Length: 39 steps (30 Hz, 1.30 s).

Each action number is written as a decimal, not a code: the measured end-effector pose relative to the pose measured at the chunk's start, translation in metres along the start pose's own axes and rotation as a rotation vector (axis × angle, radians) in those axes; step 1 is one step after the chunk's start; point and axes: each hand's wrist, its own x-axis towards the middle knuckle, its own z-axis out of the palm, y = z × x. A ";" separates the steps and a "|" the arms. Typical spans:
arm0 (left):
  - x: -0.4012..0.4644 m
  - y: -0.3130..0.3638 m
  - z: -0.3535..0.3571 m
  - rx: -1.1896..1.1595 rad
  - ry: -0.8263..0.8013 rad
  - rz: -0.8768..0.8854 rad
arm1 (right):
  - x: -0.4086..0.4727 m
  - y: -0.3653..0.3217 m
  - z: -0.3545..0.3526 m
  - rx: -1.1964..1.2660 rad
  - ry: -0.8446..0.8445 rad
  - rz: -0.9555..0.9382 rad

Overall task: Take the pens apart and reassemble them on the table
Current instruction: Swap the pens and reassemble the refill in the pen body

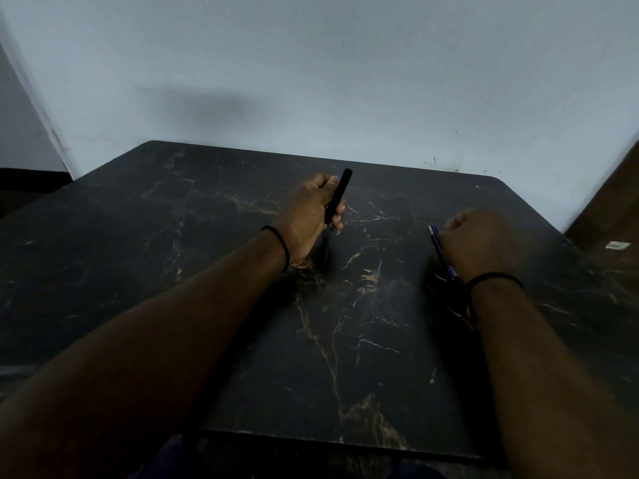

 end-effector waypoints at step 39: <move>0.003 -0.004 -0.003 0.035 -0.011 0.020 | -0.032 -0.046 0.011 -0.073 -0.289 -0.206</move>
